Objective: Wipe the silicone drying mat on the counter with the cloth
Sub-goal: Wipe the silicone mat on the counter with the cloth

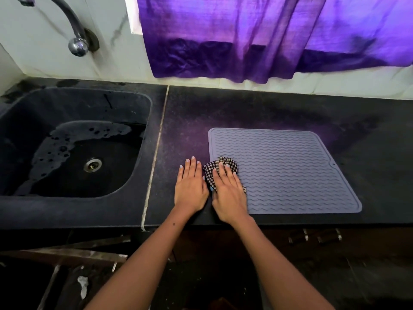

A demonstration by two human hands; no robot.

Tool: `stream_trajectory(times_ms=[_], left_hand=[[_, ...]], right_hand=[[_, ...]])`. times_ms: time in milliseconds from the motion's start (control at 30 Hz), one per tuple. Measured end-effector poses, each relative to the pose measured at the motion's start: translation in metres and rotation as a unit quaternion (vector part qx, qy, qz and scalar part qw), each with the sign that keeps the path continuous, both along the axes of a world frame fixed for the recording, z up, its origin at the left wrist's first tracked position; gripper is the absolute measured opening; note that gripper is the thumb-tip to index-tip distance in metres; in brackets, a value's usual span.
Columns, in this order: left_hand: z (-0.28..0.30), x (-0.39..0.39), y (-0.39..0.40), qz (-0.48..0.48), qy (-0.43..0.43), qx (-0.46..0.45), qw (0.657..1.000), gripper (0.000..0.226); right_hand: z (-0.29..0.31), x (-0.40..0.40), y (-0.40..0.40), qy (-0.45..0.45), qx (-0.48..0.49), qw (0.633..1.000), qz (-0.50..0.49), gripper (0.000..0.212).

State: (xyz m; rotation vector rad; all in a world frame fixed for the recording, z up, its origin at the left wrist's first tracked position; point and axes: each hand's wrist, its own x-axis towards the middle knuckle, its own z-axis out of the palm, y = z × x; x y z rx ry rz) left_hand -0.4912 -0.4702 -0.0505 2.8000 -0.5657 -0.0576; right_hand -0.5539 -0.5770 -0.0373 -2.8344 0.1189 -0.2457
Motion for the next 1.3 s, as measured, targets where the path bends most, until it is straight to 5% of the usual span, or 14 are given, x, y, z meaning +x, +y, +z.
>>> stream_trajectory(times_ms=[133, 200, 300, 333, 467, 600, 767, 833, 867, 933, 967, 1000, 1133, 1300], left_hand=[[-0.001, -0.001, -0.001, 0.003, -0.005, 0.007, 1.0, 0.055], [0.0, -0.001, -0.001, 0.003, -0.003, 0.008, 1.0, 0.055], [0.0, -0.001, 0.001, 0.0, 0.008, -0.003, 1.0, 0.065], [0.001, -0.001, 0.001, -0.002, 0.01, -0.006, 1.0, 0.071], [0.0, -0.001, 0.001, 0.004, 0.006, 0.003, 1.0, 0.077], [-0.001, 0.0, -0.001, 0.01, -0.003, -0.001, 1.0, 0.076], [-0.002, -0.001, -0.002, 0.014, -0.012, -0.01, 1.0, 0.074], [-0.002, -0.001, -0.002, 0.018, -0.015, -0.017, 1.0, 0.074], [-0.001, -0.002, -0.003, 0.018, -0.016, -0.016, 1.0, 0.074], [0.0, -0.002, -0.002, 0.019, -0.016, -0.018, 1.0, 0.075], [0.0, -0.002, -0.002, 0.02, -0.017, -0.02, 0.999, 0.075], [-0.001, -0.002, -0.002, 0.021, -0.02, -0.024, 0.999, 0.074], [-0.003, -0.002, -0.002, 0.031, -0.033, -0.045, 0.998, 0.076], [-0.006, 0.0, -0.002, 0.034, -0.04, -0.043, 0.998, 0.076]], right_hand=[[0.003, 0.01, -0.011, 0.058, 0.038, 0.997, 0.025, 0.057], [0.014, 0.015, -0.017, 0.086, 0.201, 0.976, 0.005, 0.049], [0.039, 0.016, -0.028, 0.012, 0.547, 0.828, -0.124, 0.042], [0.045, 0.011, -0.031, -0.024, 0.544, 0.825, -0.152, 0.043], [0.034, -0.017, -0.032, -0.047, 0.224, 0.972, -0.059, 0.057], [-0.002, -0.039, -0.022, 0.013, -0.037, 0.999, 0.018, 0.063], [-0.005, -0.035, -0.031, 0.0, -0.002, 0.999, 0.052, 0.059], [0.001, -0.031, -0.042, 0.022, 0.131, 0.99, 0.056, 0.054], [0.009, -0.028, -0.049, 0.054, 0.259, 0.964, 0.026, 0.049], [0.032, -0.023, -0.065, 0.066, 0.554, 0.826, -0.08, 0.04], [0.04, -0.022, -0.076, 0.034, 0.639, 0.757, -0.132, 0.038], [0.047, -0.023, -0.086, -0.01, 0.656, 0.737, -0.163, 0.038], [0.052, -0.037, -0.116, -0.083, 0.335, 0.932, -0.11, 0.049], [0.008, -0.051, -0.122, 0.06, 0.03, 0.997, -0.032, 0.058]])
